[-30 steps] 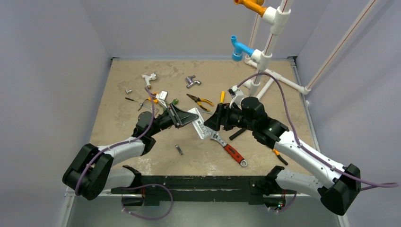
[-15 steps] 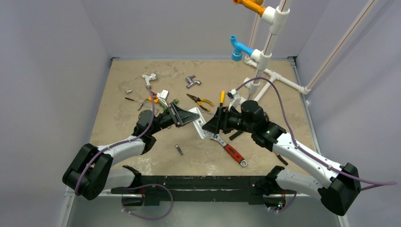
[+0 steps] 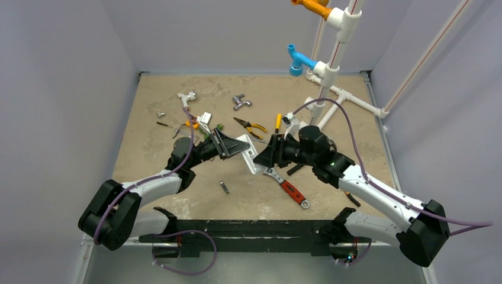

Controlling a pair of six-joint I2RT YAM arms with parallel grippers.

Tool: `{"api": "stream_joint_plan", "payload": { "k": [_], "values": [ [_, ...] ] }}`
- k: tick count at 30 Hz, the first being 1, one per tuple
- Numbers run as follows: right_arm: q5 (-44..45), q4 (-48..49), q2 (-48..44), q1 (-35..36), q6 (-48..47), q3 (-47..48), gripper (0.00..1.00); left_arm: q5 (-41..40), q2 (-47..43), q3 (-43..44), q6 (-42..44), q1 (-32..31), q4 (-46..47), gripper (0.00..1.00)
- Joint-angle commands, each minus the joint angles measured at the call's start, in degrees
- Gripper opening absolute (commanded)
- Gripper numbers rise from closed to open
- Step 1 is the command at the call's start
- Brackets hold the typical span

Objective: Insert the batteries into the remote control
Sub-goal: Load the battery cover into the remote control.

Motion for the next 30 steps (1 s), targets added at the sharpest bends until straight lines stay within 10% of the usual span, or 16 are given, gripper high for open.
{"api": "stream_joint_plan", "payload": {
  "k": [1,15,23,30],
  "values": [
    [-1.0,0.2,1.5,-0.1,0.2,0.9,0.5,0.6,-1.3,2.5,0.9,-0.2,3.0,0.0],
    [3.2,-1.7,0.0,-0.1,-1.9,0.3,0.33,1.2,-1.6,3.3,0.9,-0.2,2.4,0.0],
    [11.1,1.5,-11.0,-0.1,-4.9,-4.5,0.51,1.9,-2.1,3.5,1.7,-0.2,1.3,0.0],
    [1.4,14.8,-11.6,-0.1,0.1,-10.0,0.66,3.5,-2.5,5.1,2.5,-0.2,2.8,0.0]
  ]
}}
